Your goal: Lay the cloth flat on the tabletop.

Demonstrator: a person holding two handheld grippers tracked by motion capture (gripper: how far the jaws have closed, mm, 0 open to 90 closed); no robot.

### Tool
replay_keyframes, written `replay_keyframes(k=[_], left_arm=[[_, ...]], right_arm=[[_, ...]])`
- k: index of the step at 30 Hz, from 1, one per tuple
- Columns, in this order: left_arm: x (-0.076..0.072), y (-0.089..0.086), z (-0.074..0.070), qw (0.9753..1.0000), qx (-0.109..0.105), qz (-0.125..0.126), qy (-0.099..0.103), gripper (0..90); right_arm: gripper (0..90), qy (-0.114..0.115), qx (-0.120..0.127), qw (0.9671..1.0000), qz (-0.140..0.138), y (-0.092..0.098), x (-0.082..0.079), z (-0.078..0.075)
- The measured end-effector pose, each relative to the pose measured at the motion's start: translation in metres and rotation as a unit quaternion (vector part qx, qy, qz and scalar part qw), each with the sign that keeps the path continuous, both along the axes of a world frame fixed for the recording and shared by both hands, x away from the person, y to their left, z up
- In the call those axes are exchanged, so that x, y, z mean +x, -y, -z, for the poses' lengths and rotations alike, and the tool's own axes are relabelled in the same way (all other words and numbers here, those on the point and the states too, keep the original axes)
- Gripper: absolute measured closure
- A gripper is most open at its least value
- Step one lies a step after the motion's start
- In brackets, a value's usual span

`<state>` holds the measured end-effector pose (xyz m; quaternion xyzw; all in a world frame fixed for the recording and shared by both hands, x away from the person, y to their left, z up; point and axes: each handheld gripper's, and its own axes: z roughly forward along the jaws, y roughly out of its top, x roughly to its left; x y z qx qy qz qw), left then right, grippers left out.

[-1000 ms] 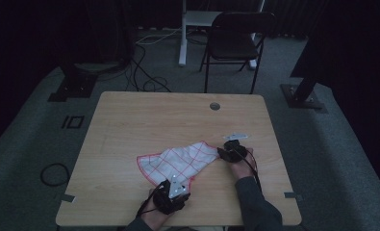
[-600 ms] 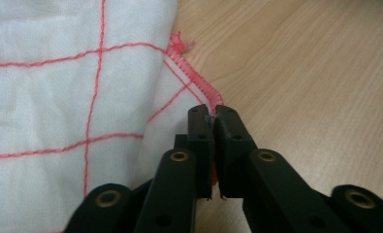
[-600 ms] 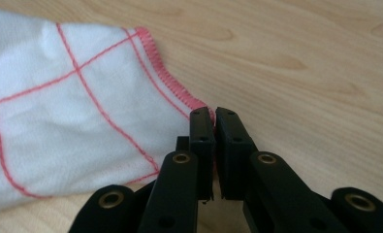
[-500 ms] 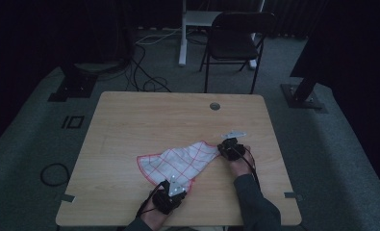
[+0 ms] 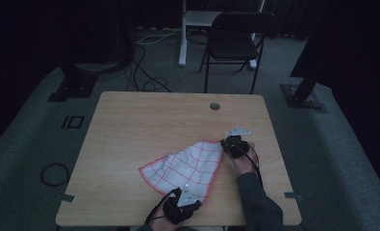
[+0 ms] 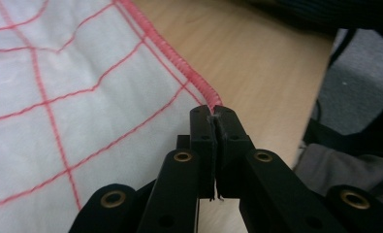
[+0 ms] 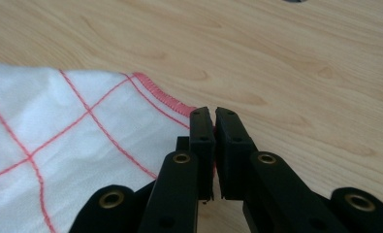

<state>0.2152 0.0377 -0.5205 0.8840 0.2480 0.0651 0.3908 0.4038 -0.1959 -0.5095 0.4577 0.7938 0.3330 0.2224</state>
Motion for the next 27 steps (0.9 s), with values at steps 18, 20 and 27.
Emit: replay_keyframes(k=[18, 20, 27], left_arm=[[0.051, -0.077, -0.037, 0.9851, -0.031, -0.153, 0.072, 76.4], [0.062, -0.088, -0.037, 0.9801, -0.028, -0.181, 0.077, 76.4], [0.099, -0.109, -0.029, 0.9710, 0.006, -0.230, 0.065, 74.5]], right_arm=[[71.0, 0.000, -0.009, 0.9998, -0.018, -0.007, -0.012, 0.001], [70.8, 0.000, -0.009, 0.9997, -0.023, -0.013, -0.013, 0.001], [70.9, -0.002, -0.001, 0.9994, -0.033, -0.031, -0.005, 0.000]])
